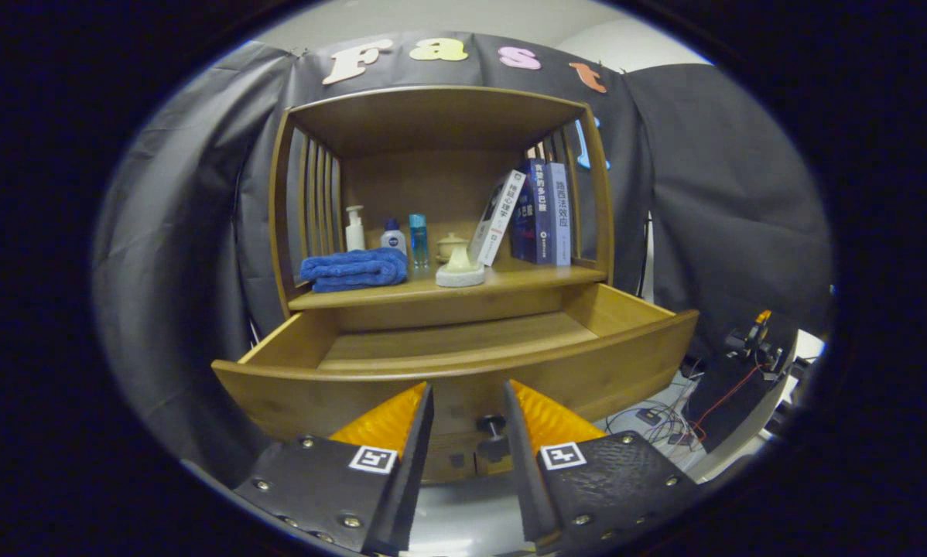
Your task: Pull open the drawer, take out the items inside it, and place them on the countertop above the cabinet.
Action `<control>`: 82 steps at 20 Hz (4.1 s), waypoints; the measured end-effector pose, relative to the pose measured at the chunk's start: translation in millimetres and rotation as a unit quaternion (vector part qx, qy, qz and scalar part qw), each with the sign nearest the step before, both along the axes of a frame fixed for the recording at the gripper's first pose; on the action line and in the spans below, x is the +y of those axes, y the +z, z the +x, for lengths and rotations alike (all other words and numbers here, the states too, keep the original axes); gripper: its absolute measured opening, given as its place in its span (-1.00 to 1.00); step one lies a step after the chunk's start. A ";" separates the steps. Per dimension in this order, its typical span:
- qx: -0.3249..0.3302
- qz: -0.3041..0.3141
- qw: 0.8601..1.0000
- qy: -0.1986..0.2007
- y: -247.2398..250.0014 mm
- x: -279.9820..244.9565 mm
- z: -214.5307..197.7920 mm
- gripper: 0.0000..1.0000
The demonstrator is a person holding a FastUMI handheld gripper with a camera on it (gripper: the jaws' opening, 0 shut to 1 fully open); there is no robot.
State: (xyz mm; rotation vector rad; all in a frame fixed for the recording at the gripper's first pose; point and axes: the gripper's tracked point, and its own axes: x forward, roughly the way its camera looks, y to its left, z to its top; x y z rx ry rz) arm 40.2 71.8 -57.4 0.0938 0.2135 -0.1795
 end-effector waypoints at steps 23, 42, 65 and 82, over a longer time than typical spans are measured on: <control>0.004 0.020 0.997 0.078 -54.3 2.7 35.5 0.98; 0.001 0.027 0.995 0.095 -50.9 -3.9 86.9 0.98; -0.025 0.054 0.994 0.097 -49.5 -9.5 141.9 0.98; -0.010 0.064 0.992 0.106 -51.8 -4.9 219.8 0.99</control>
